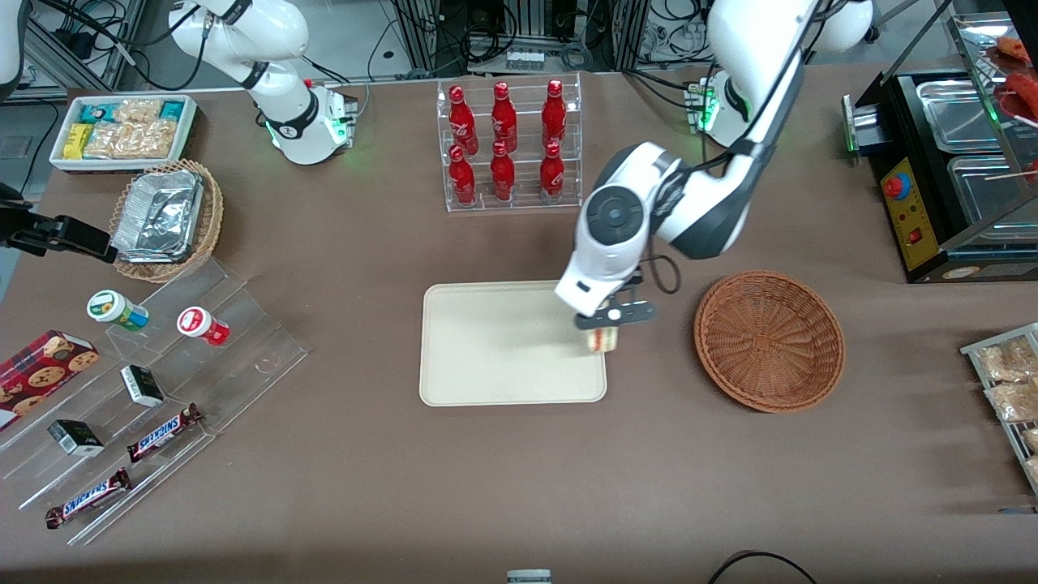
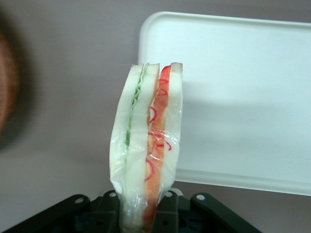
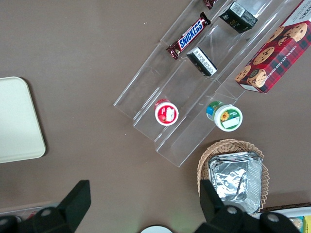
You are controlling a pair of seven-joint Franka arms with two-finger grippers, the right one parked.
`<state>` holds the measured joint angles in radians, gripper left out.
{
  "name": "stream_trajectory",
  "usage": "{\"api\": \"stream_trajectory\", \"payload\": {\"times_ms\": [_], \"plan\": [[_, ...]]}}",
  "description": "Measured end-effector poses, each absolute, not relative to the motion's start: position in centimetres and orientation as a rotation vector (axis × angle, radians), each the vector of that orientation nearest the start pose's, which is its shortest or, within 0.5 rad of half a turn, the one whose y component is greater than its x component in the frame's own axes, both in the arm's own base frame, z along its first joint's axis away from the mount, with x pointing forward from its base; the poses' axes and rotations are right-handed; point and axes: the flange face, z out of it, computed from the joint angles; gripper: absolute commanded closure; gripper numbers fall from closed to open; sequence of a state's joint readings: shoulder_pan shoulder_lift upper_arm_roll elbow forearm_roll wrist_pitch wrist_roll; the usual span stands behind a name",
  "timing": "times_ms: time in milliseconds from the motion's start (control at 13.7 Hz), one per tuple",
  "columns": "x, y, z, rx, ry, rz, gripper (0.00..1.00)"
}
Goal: Place sandwich from basket to tray
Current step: 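Lift the sandwich and carry it over the white tray, then lower the sandwich onto the tray and open the left gripper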
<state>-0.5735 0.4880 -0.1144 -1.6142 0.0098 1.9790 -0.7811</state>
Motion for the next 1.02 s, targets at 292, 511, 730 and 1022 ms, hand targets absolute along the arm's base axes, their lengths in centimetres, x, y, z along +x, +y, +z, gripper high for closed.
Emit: {"api": "stream_trajectory", "payload": {"times_ms": [292,511,730,1022], "plan": [[51.8,-46.5,29.4,-3.146,-0.071,0.153,1.0],[51.5,-48.4,26.7,-3.163,-0.035,0.132,1.0],[52.4,-48.4,24.9,-3.134,-0.011,0.1,1.0],[52.8,-48.4,24.3,-3.129,-0.007,0.079,1.0]]}}
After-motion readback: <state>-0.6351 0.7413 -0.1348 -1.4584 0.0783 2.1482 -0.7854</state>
